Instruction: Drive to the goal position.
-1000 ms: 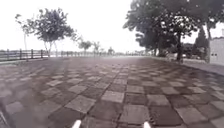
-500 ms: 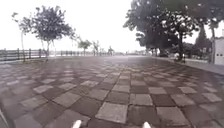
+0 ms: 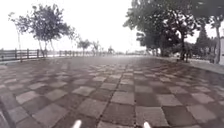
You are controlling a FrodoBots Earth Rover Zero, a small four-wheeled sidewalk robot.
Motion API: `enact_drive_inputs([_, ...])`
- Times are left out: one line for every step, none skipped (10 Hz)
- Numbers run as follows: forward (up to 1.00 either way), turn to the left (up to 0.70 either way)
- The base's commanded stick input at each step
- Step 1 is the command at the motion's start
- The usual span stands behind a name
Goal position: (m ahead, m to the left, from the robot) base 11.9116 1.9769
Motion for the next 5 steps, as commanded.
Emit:
enact_drive_inputs([0.85, 0.0])
enact_drive_inputs([0.85, 0.0])
enact_drive_inputs([0.85, 0.0])
enact_drive_inputs([0.85, 0.0])
enact_drive_inputs([0.85, 0.0])
